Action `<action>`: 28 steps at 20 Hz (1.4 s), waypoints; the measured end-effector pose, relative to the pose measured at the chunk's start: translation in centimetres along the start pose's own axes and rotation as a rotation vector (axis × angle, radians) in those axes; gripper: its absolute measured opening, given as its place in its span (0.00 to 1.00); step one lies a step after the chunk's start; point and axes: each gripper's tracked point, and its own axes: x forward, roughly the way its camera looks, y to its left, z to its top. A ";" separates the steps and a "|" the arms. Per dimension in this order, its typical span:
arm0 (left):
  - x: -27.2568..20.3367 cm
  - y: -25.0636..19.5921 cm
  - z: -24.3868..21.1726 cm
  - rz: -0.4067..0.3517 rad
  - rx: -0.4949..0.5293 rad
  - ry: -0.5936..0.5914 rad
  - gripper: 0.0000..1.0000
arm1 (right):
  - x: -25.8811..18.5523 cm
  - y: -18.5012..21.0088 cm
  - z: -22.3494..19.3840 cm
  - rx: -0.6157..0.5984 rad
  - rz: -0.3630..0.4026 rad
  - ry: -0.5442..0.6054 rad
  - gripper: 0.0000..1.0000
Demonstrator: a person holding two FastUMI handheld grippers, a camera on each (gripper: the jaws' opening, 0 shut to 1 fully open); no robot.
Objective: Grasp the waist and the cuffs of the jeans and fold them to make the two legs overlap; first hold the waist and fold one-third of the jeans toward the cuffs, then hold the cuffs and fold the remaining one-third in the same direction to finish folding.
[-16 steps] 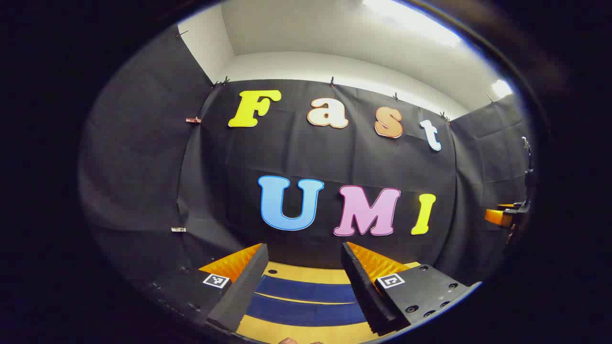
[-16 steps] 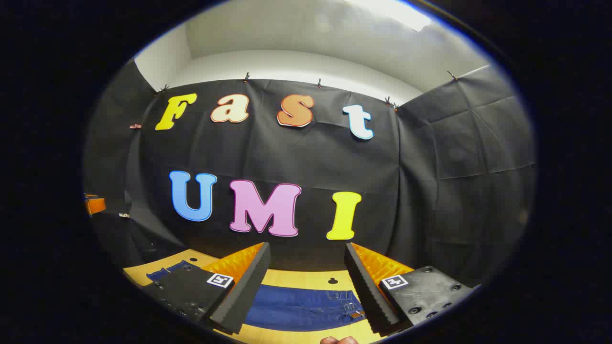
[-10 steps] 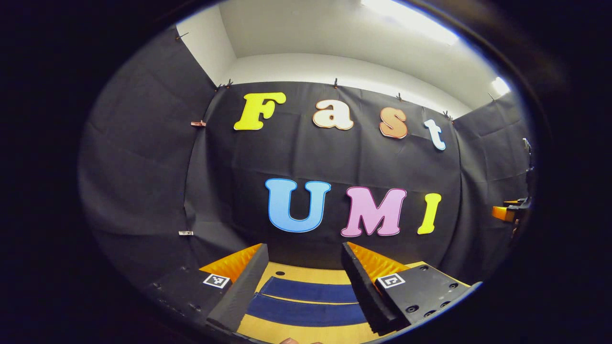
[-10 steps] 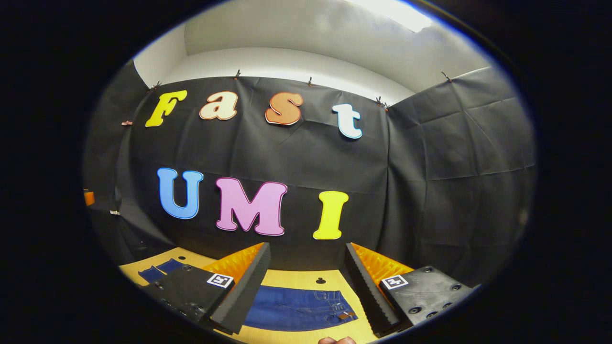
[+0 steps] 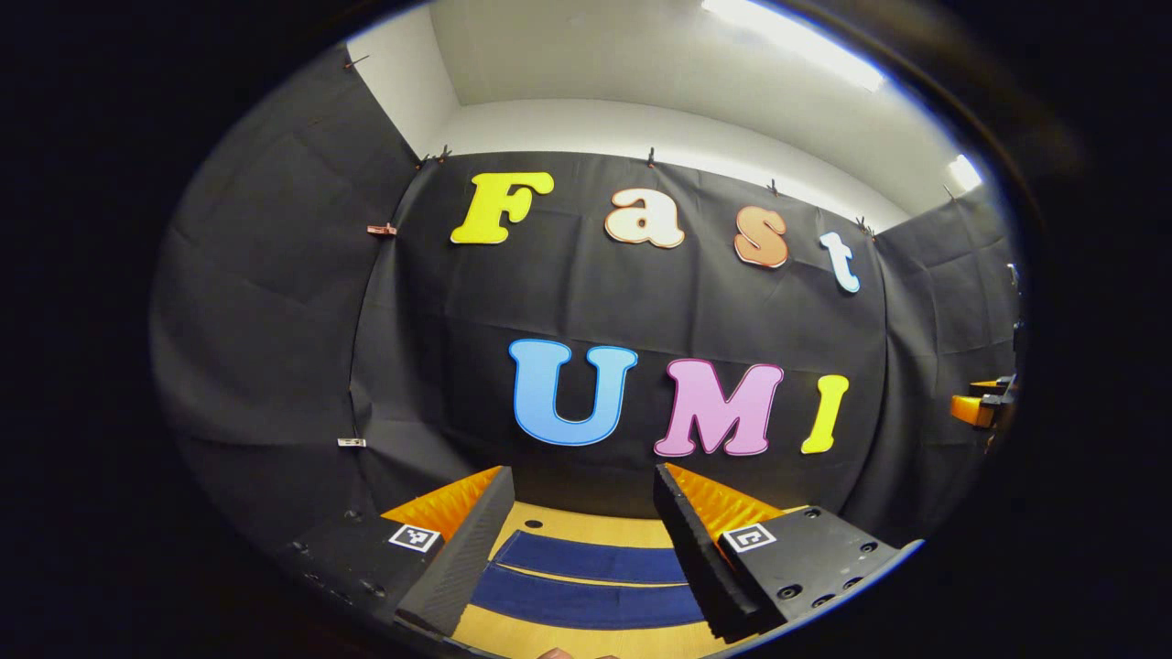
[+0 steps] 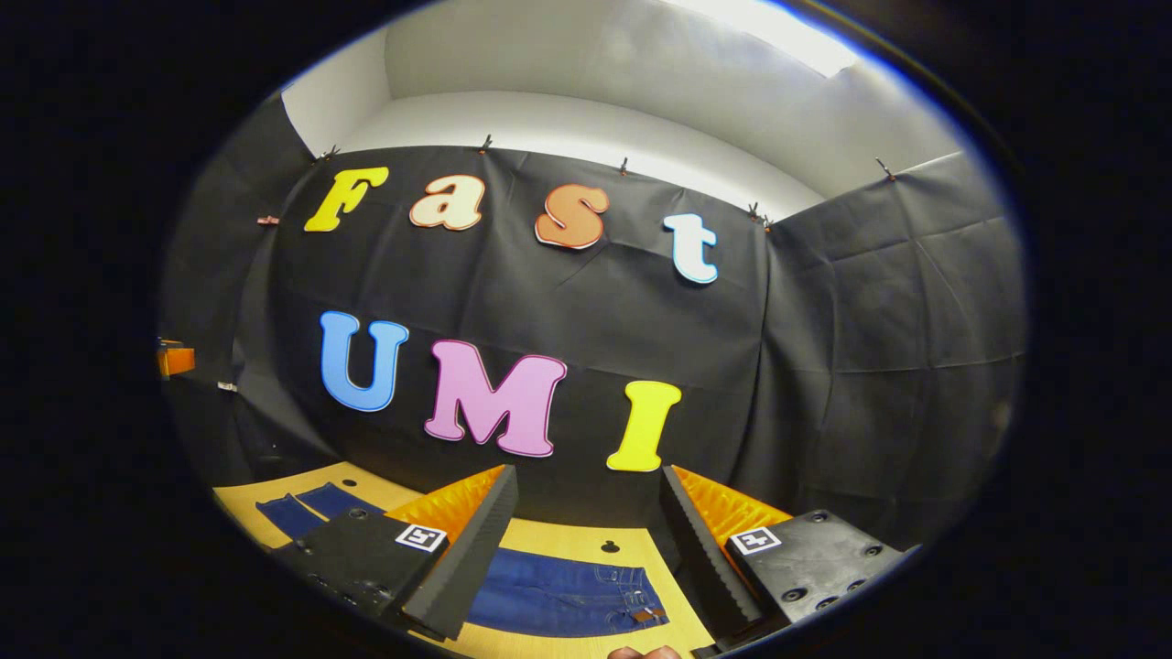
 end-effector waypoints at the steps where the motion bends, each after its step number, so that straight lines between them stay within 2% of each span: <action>1: 0.1 -0.1 0.0 -0.005 0.009 -0.002 0.96 | 0.0 0.0 0.1 -0.010 -0.001 0.000 0.96; 7: -0.9 -1.1 1.5 -0.081 -0.037 -0.054 0.96 | 0.4 0.7 0.1 0.028 0.024 0.027 0.96; 11: -0.7 -0.3 0.3 -0.048 0.009 -0.031 0.96 | 0.6 0.2 0.8 0.066 0.020 0.017 0.94; 17: -1.0 2.4 -1.7 0.003 -0.019 0.037 0.96 | 1.4 -0.5 0.7 0.068 0.010 0.032 0.96; 20: -0.5 3.4 -2.3 0.021 0.005 0.062 0.96 | 1.5 -1.0 1.0 0.016 0.010 0.026 0.96; 25: 0.7 5.5 -2.9 -0.007 0.127 0.098 0.96 | 2.7 -1.0 0.7 -0.014 0.041 0.063 0.95; 28: 0.9 5.6 -2.4 -0.030 0.135 0.082 0.96 | 3.0 -0.8 1.4 -0.027 0.035 0.043 0.96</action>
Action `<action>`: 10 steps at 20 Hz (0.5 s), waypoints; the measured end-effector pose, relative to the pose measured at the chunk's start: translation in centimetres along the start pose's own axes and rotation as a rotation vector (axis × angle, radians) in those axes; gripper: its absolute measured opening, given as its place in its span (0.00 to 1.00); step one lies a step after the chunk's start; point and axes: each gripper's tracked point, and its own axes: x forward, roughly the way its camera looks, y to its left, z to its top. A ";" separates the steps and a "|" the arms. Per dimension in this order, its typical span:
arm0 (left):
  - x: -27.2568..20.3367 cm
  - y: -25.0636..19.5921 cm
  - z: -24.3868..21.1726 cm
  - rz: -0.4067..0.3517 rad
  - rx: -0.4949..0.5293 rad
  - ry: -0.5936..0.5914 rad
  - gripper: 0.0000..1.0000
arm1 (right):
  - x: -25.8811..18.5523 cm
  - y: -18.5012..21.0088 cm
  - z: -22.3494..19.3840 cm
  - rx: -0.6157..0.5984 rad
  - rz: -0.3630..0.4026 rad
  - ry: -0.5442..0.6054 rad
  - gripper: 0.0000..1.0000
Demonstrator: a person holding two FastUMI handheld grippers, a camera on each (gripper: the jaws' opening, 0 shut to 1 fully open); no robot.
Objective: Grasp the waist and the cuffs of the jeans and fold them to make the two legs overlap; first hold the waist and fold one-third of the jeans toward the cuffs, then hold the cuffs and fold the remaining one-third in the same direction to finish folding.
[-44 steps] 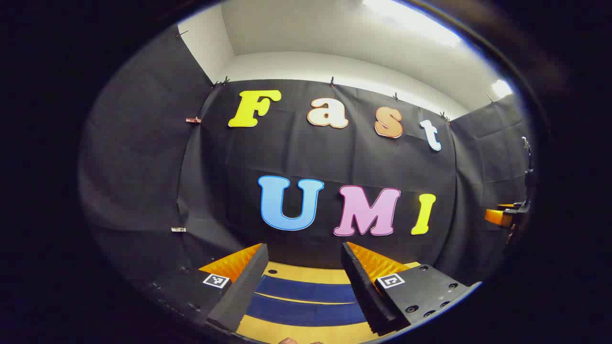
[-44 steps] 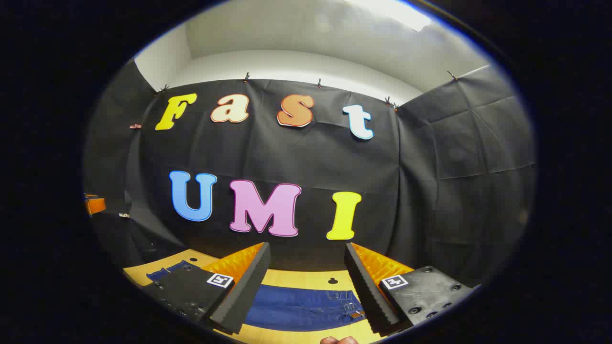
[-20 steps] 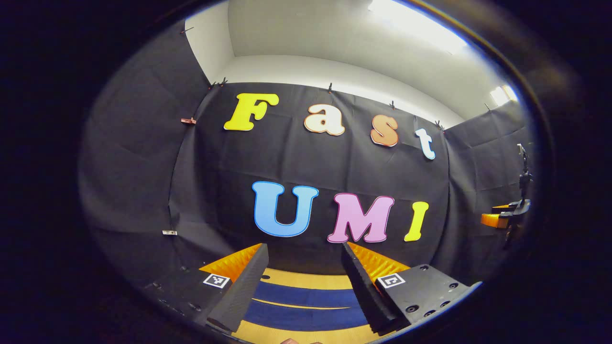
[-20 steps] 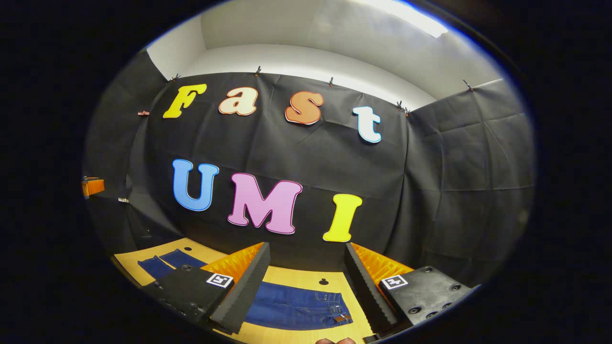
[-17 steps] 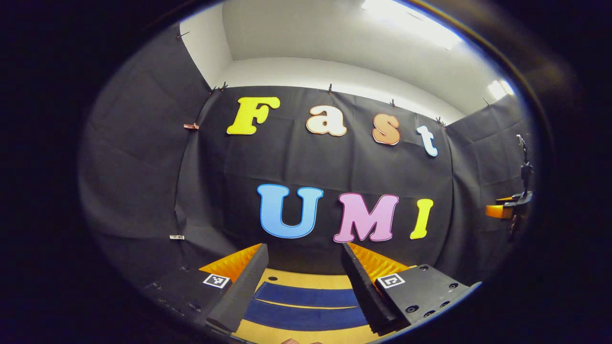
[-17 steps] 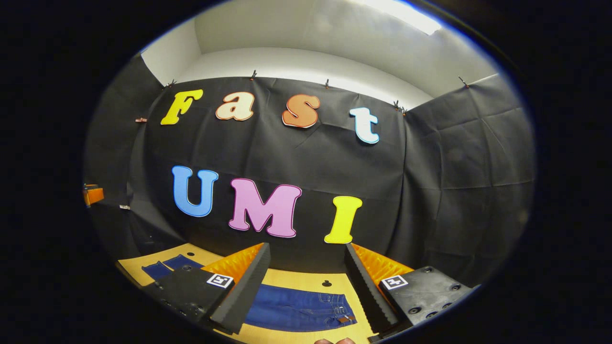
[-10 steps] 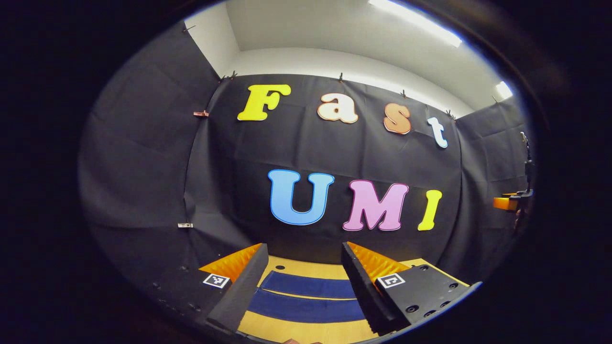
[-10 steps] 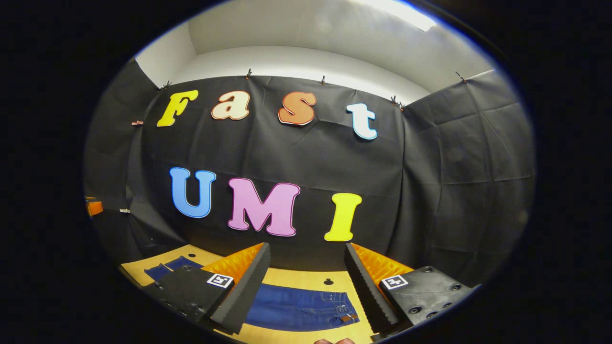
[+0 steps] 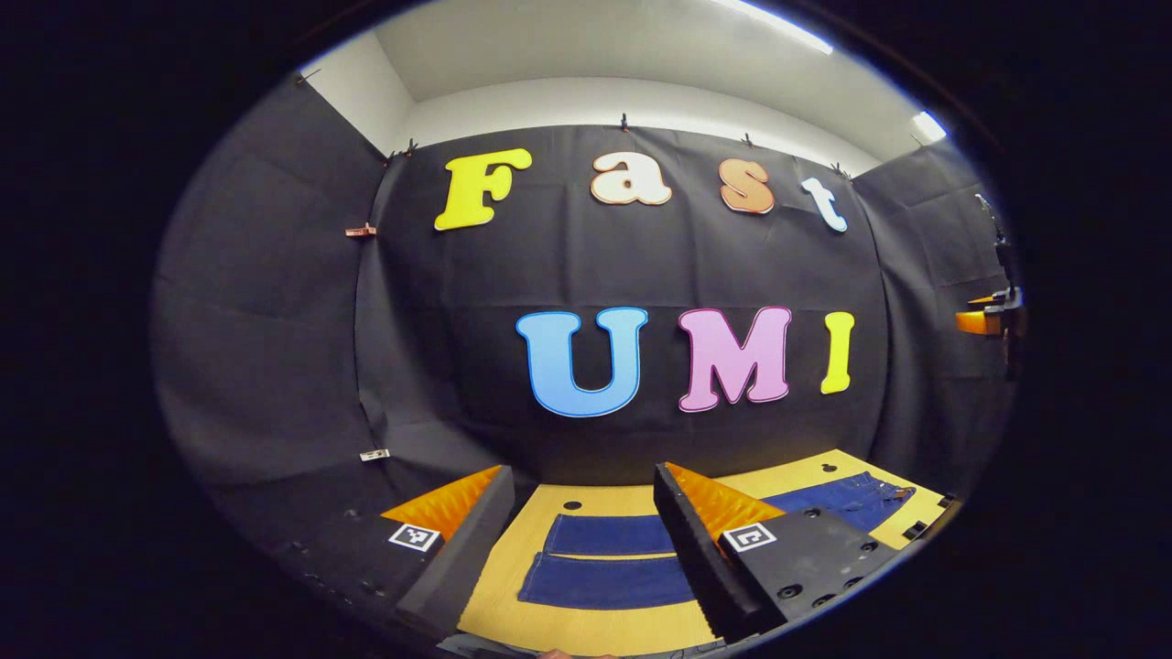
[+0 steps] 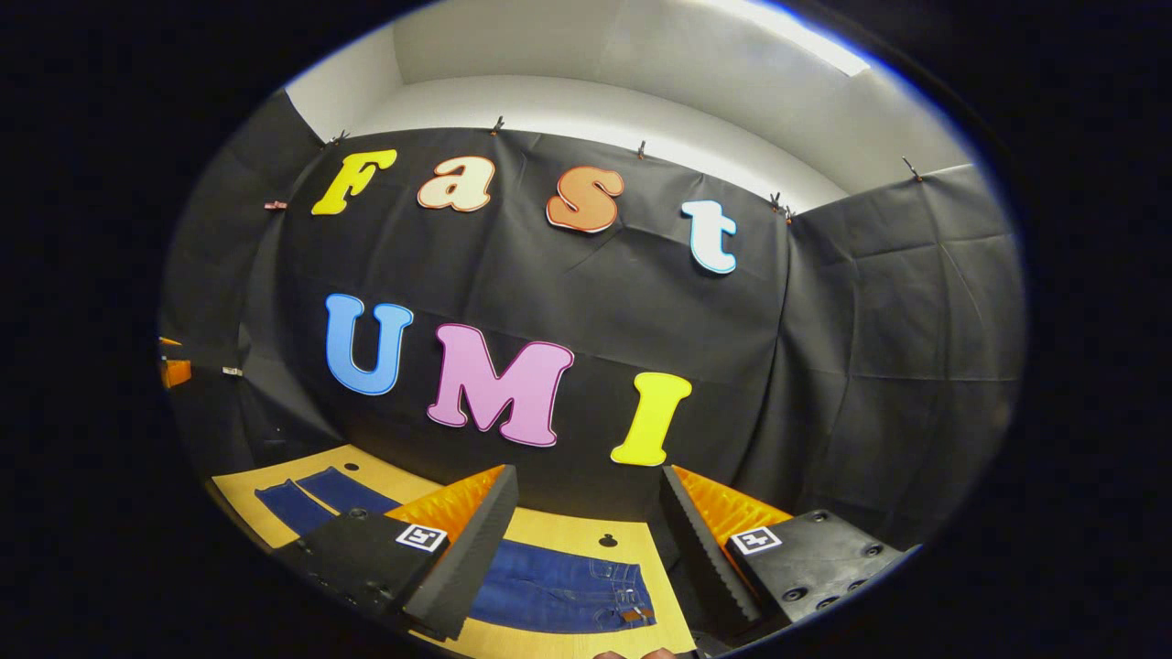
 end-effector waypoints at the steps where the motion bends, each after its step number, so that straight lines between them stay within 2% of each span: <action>1: 0.1 -0.5 -0.3 -0.014 -0.021 -0.001 0.96 | 0.1 0.3 -0.1 0.001 0.002 -0.001 0.96; 4: 0.2 -1.7 -3.0 -0.053 -0.025 0.048 0.96 | 0.2 1.6 -1.8 0.023 0.022 0.036 0.94; 7: -0.2 -2.0 -3.3 -0.057 -0.002 0.045 0.96 | 0.5 2.1 -1.5 0.033 0.024 0.021 0.96; 10: -0.9 -1.3 -3.3 -0.031 -0.003 0.038 0.96 | 0.8 2.7 -0.6 0.040 0.016 -0.025 0.96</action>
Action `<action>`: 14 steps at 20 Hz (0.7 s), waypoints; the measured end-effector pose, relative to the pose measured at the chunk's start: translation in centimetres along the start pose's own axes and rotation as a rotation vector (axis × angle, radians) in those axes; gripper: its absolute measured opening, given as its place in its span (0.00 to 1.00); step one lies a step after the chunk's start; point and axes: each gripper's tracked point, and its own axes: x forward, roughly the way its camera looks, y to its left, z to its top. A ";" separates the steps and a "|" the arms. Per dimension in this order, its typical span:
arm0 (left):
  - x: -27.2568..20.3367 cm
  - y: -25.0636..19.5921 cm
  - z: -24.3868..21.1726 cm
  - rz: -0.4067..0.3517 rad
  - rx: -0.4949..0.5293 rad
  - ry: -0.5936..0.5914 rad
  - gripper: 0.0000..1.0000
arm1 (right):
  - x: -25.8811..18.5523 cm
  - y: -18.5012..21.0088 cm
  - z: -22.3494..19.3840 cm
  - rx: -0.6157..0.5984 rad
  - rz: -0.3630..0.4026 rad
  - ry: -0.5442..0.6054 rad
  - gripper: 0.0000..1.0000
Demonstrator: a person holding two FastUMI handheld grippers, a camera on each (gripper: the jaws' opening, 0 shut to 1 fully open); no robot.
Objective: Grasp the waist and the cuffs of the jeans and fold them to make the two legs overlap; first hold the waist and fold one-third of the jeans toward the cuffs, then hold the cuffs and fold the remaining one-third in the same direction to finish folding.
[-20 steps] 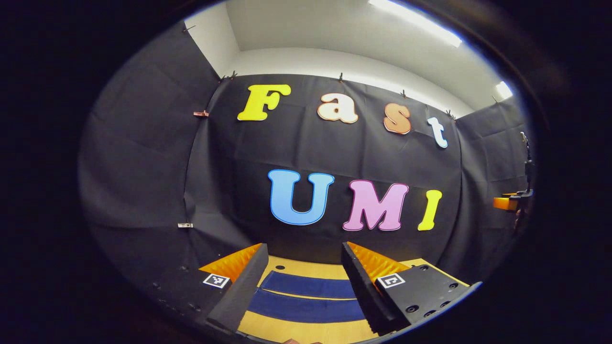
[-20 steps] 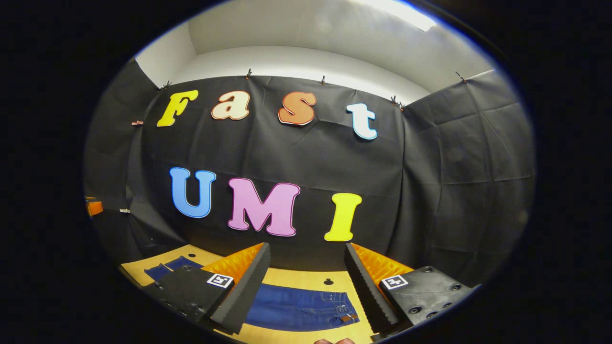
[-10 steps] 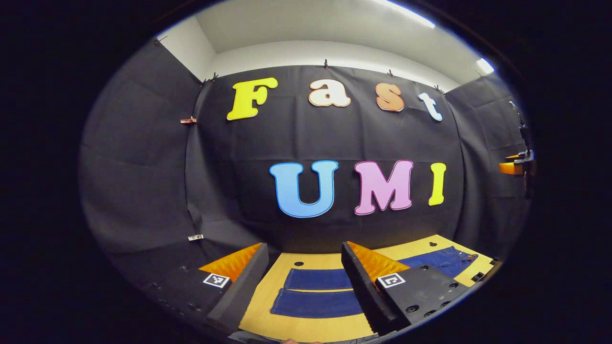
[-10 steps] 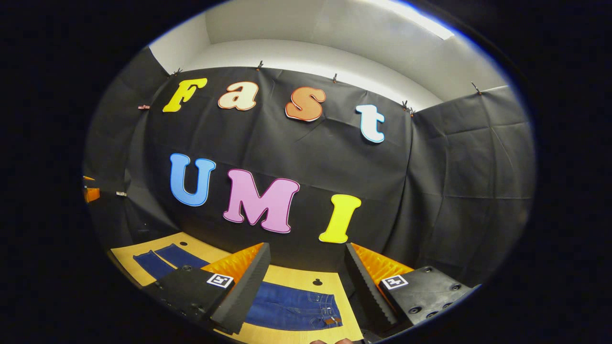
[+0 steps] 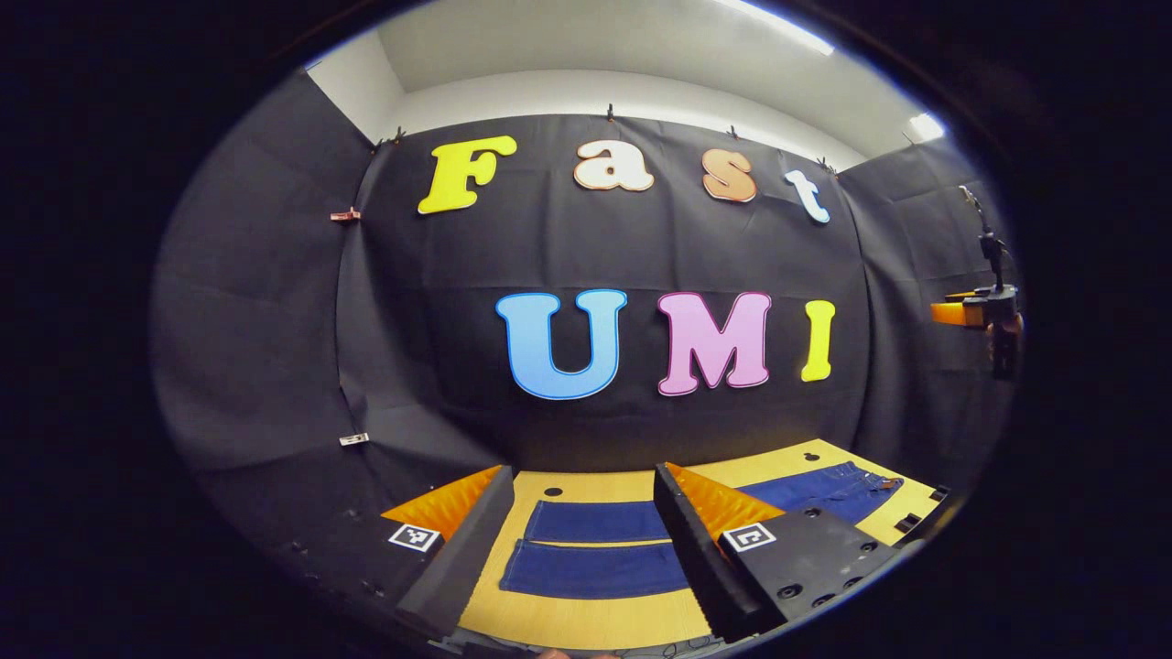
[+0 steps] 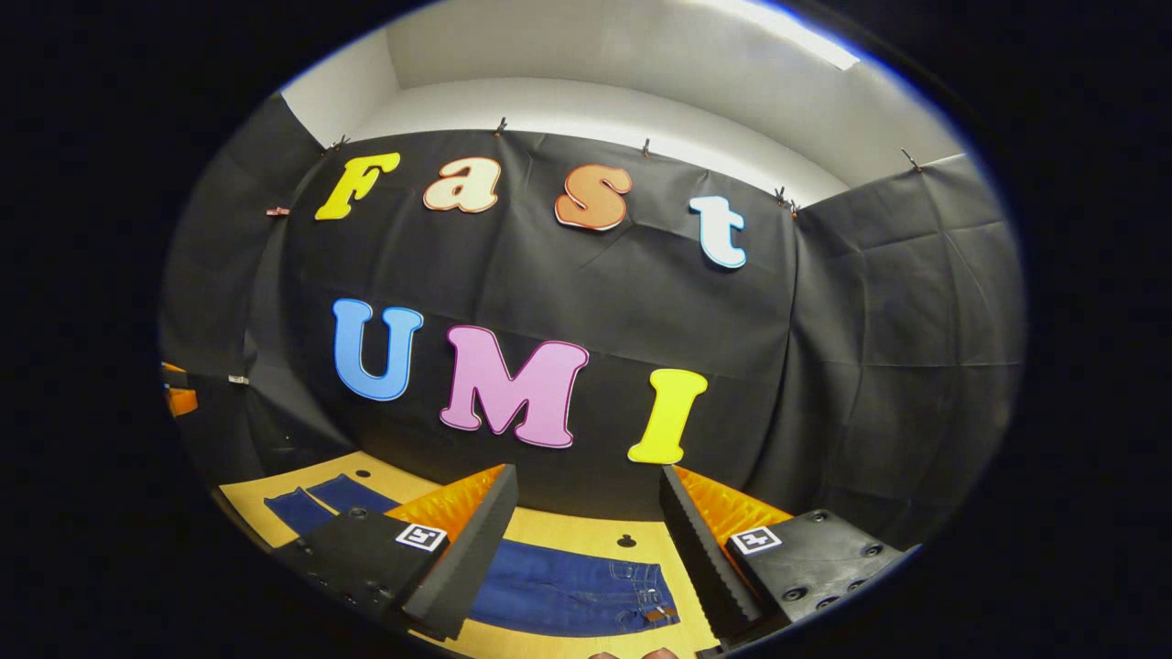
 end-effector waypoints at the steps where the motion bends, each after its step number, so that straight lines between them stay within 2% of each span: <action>1: -0.2 0.3 0.2 0.009 -0.004 -0.003 0.96 | 0.0 0.4 0.3 -0.001 0.008 -0.015 0.96; 4: -0.7 0.2 0.4 0.001 -0.025 -0.020 0.96 | -0.1 1.6 0.3 -0.006 0.043 -0.022 0.98; 5: -0.6 0.2 0.1 0.000 -0.034 -0.013 0.96 | 0.0 2.0 0.3 -0.002 0.057 -0.019 0.96; 8: -0.6 1.1 -1.2 0.023 -0.037 0.008 0.96 | 0.1 1.5 -0.1 -0.018 0.050 -0.004 0.96; 12: -0.1 0.3 -3.4 0.006 -0.041 0.029 0.96 | 0.2 1.9 -3.1 0.043 0.063 0.065 0.94; 13: 0.3 -0.2 -3.8 -0.014 -0.025 0.022 0.96 | 0.4 1.3 -4.1 0.033 0.059 0.063 0.97; 14: 1.0 -0.8 -3.9 -0.041 -0.001 0.001 0.96 | 0.5 -0.1 -5.7 -0.003 0.023 0.085 0.96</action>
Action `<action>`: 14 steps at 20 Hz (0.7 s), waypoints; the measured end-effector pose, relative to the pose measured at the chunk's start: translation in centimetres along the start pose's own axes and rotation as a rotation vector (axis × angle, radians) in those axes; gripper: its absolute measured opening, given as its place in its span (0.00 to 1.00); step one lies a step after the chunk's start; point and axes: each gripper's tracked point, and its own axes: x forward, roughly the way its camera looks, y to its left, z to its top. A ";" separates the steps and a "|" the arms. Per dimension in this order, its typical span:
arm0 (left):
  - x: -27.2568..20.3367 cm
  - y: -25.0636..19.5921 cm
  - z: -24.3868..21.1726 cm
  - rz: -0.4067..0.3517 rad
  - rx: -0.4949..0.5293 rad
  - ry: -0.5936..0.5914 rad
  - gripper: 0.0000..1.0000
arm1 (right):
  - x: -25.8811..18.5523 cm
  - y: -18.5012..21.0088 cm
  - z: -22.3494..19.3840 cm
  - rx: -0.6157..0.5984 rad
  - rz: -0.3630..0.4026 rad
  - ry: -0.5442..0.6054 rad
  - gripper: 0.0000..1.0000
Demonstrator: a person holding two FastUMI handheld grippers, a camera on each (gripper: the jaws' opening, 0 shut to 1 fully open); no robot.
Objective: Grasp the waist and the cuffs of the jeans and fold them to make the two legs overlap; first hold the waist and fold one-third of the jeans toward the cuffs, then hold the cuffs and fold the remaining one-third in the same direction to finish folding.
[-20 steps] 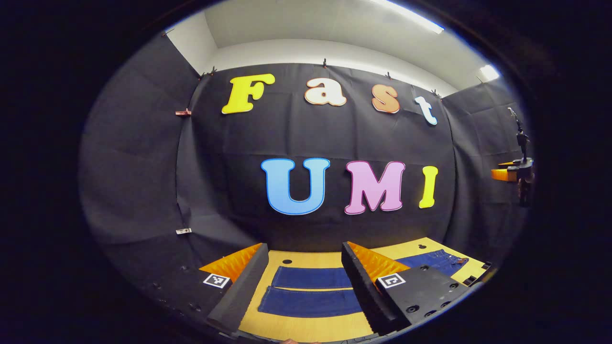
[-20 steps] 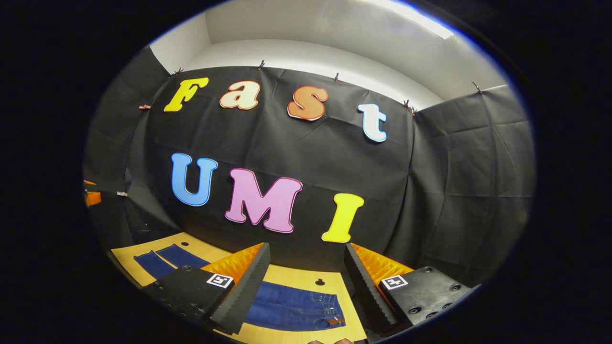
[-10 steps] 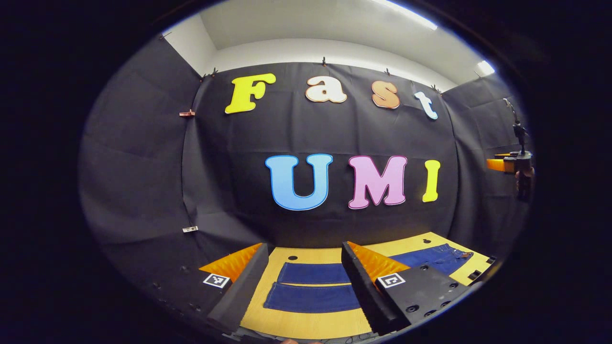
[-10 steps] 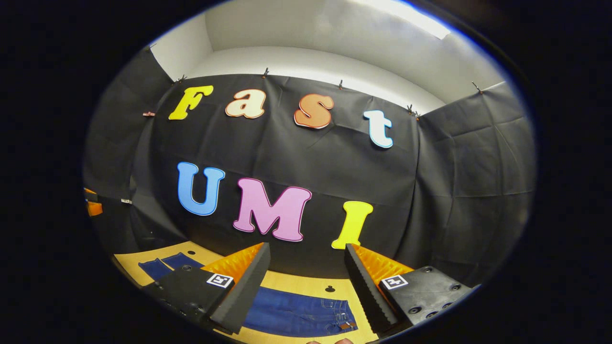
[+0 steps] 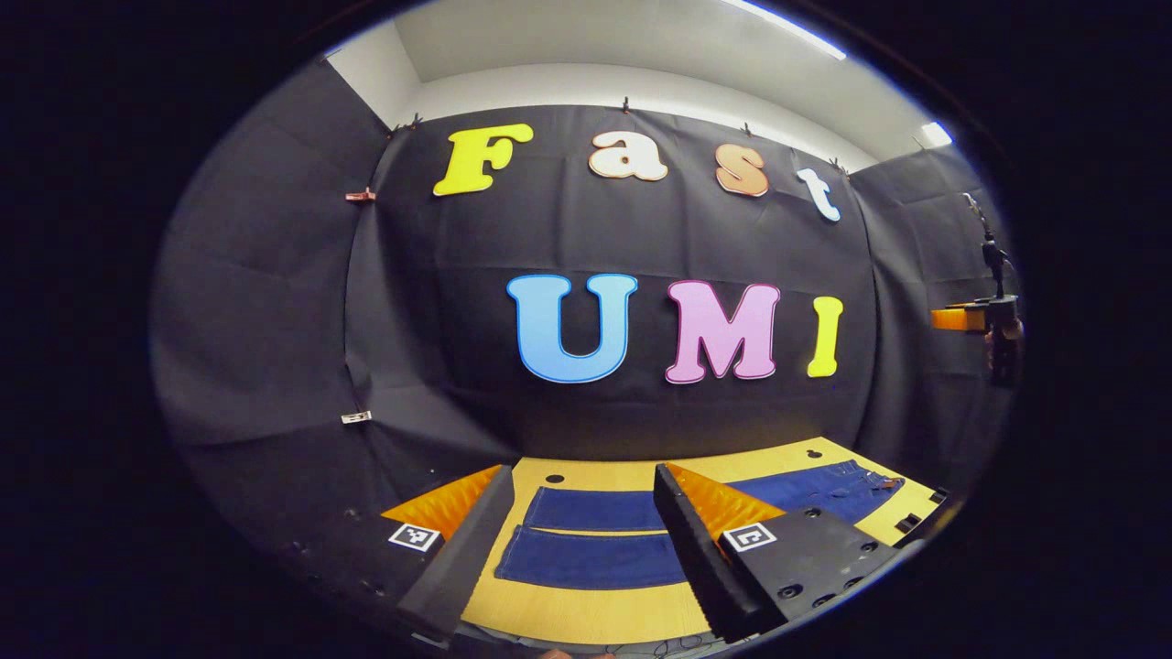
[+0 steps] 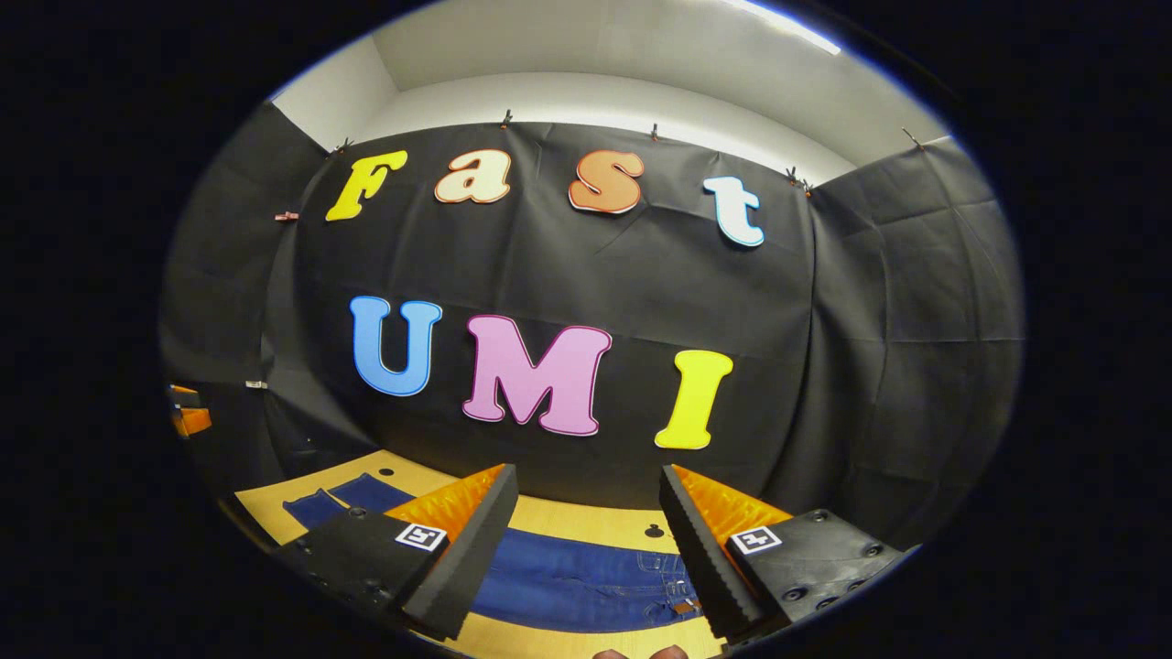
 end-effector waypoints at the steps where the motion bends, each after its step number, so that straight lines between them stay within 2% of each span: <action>1: 0.9 -0.1 -0.9 -0.017 0.037 0.000 0.96 | -0.1 -1.2 -1.9 -0.043 -0.028 0.038 0.96; 2: 1.8 0.5 -2.4 -0.017 0.081 0.027 0.92 | -0.6 -2.2 -4.6 -0.085 -0.031 0.087 0.96; 3: 2.7 0.9 -3.9 -0.022 0.112 0.070 0.98 | -1.1 -3.0 -6.8 -0.122 -0.032 0.133 0.98; 4: 3.4 0.6 -5.1 -0.037 0.127 0.098 0.98 | -1.6 -3.5 -8.5 -0.154 -0.035 0.167 0.94; 7: 5.6 0.0 -6.1 -0.095 0.185 0.123 0.98 | -3.2 -5.1 -10.0 -0.228 -0.043 0.190 0.96; 9: 6.4 0.7 -7.3 -0.081 0.213 0.158 0.98 | -3.5 -5.6 -11.9 -0.246 -0.035 0.223 0.96; 11: 6.4 0.5 -7.8 -0.061 0.194 0.179 0.98 | -3.2 -5.9 -13.1 -0.245 -0.044 0.246 0.96; 12: 6.3 0.1 -7.7 -0.055 0.200 0.177 0.98 | -2.7 -5.7 -12.8 -0.232 -0.046 0.227 0.94; 14: 6.4 -0.5 -7.4 -0.035 0.265 0.179 0.98 | -1.9 -4.6 -11.9 -0.215 -0.054 0.173 0.96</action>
